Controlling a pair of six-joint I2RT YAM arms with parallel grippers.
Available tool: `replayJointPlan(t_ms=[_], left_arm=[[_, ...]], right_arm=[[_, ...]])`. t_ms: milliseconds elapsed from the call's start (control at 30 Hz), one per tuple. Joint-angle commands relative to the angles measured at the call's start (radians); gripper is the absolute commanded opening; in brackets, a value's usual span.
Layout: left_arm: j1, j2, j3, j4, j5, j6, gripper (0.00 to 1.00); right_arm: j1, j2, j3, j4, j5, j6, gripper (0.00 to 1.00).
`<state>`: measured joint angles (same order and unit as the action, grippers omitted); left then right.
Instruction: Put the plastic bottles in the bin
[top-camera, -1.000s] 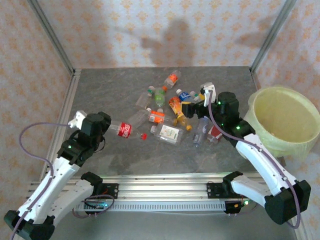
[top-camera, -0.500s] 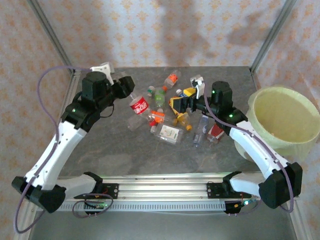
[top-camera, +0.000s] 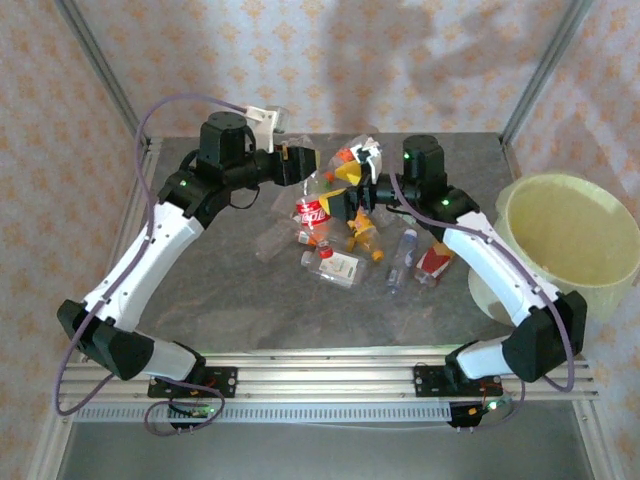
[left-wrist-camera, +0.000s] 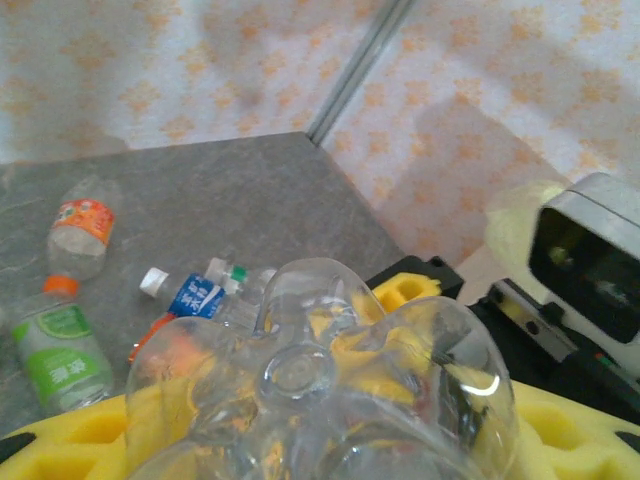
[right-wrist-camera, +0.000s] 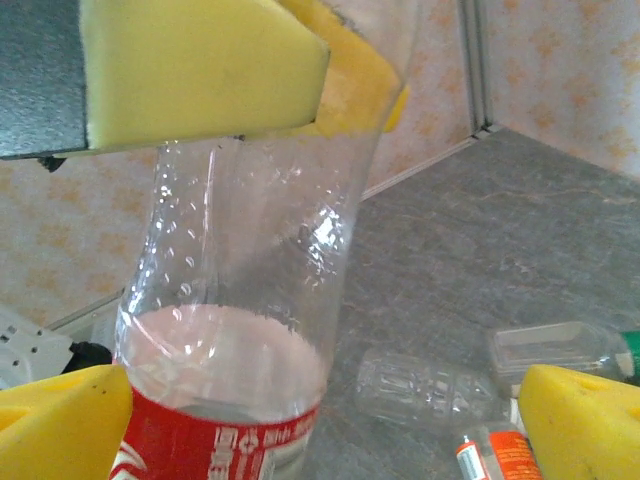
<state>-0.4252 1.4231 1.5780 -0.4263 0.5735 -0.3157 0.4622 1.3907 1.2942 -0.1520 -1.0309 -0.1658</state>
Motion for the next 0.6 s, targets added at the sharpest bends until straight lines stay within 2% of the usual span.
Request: replayJointPlan(t_ms=[0, 100, 233, 300, 367, 400, 500, 567], left_arm=[[-0.009, 0.018, 0.026, 0.078, 0.05, 0.021, 0.5], [-0.02, 0.038, 0.023, 0.12, 0.066, 0.038, 0.5], [-0.033, 0.062, 0.013, 0.194, 0.084, 0.039, 0.5], [-0.038, 0.069, 0.01, 0.208, 0.074, 0.031, 0.5], [-0.038, 0.068, -0.006, 0.223, 0.054, 0.023, 0.5], [-0.037, 0.068, -0.013, 0.229, 0.043, 0.019, 0.5], [-0.038, 0.086, 0.006, 0.197, 0.032, 0.014, 0.53], [-0.038, 0.104, 0.034, 0.156, 0.028, 0.008, 0.64]], right_arm=[[0.028, 0.04, 0.054, 0.008, -0.106, 0.0, 0.99], [0.07, 0.089, 0.074, 0.033, -0.134, 0.047, 0.99], [0.118, 0.145, 0.095, 0.137, -0.006, 0.202, 0.99], [0.119, 0.157, 0.113, 0.148, 0.016, 0.244, 0.89], [0.119, 0.145, 0.112, 0.15, 0.1, 0.281, 0.68], [0.119, 0.133, 0.106, 0.149, 0.145, 0.297, 0.63], [0.119, 0.098, 0.071, 0.15, 0.18, 0.295, 0.56], [0.12, 0.072, 0.032, 0.166, 0.223, 0.304, 0.49]])
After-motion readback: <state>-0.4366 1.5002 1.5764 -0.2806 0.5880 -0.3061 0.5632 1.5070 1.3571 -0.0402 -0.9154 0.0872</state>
